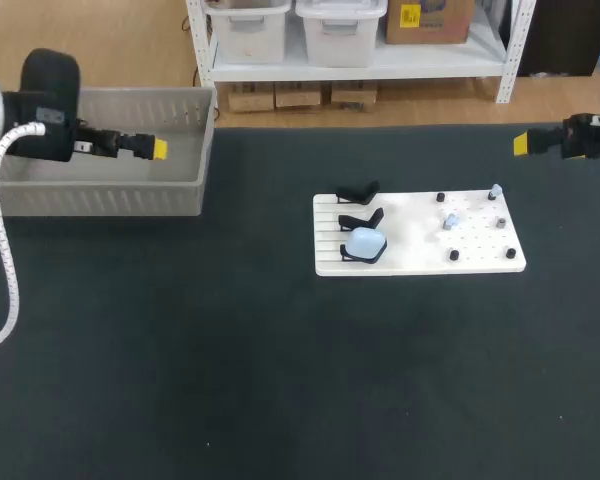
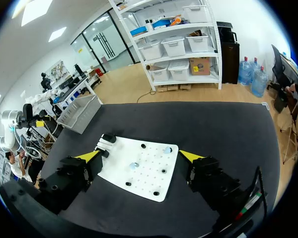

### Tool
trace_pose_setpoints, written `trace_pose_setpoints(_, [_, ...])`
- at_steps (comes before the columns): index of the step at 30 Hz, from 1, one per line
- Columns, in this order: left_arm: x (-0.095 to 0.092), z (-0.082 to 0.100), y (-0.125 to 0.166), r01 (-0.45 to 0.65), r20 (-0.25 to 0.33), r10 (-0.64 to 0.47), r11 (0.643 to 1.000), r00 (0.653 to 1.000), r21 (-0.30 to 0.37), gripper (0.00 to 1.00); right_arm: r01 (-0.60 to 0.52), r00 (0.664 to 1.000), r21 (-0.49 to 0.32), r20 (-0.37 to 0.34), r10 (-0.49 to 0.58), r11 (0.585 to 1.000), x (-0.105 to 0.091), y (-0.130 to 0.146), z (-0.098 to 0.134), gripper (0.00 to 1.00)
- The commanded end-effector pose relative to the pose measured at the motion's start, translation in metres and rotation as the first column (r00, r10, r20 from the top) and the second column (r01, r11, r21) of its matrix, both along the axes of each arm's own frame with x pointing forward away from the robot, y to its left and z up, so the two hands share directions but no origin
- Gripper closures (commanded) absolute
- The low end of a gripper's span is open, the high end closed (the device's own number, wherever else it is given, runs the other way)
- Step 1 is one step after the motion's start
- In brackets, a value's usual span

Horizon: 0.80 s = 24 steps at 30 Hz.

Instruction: Pick up each earbud case from the left stands, insert the matching earbuds, close the lid, and place the case in the box.

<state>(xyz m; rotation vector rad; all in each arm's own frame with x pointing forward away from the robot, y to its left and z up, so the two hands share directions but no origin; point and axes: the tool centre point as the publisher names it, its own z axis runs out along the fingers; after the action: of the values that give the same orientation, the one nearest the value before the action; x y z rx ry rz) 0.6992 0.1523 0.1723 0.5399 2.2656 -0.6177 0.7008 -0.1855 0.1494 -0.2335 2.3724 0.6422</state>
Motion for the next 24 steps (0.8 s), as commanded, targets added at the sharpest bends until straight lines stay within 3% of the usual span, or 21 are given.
trace_pose_setpoints(1, [-0.004, 0.002, -0.005, 0.212, 0.092, -0.204, 0.974, 0.975, -0.08, 0.0, 0.0, 1.0, 0.0, 0.0, 0.0, 1.0, 0.0, 0.0, 0.0, 0.0])
trace_pose_setpoints(6, [-0.008, 0.005, -0.019, 0.358, 0.143, -0.346, 0.931, 0.927, -0.072, 0.0, 0.0, 1.0, 0.0, 0.0, 0.0, 1.0, 0.0, 0.0, 0.0, 0.0])
trace_pose_setpoints(9, [-0.013, 0.004, -0.031, 0.462, 0.163, -0.45, 0.886, 0.878, -0.047, 0.0, 0.0, 1.0, 0.0, 0.0, 0.0, 1.0, 0.0, 0.0, 0.0, 0.0])
trace_pose_setpoints(18, [-0.025, -0.001, -0.054, 0.624, 0.187, -0.612, 0.782, 0.768, -0.004, 0.0, 0.0, 1.0, 0.0, 0.0, 0.0, 1.0, 0.0, 0.0, 0.0, 0.0])
trace_pose_setpoints(24, [-0.026, -0.004, -0.059, 0.614, 0.175, -0.603, 0.789, 0.778, -0.012, 0.0, 0.0, 1.0, 0.0, 0.0, 0.0, 1.0, 0.0, 0.0, 0.0, 0.0])
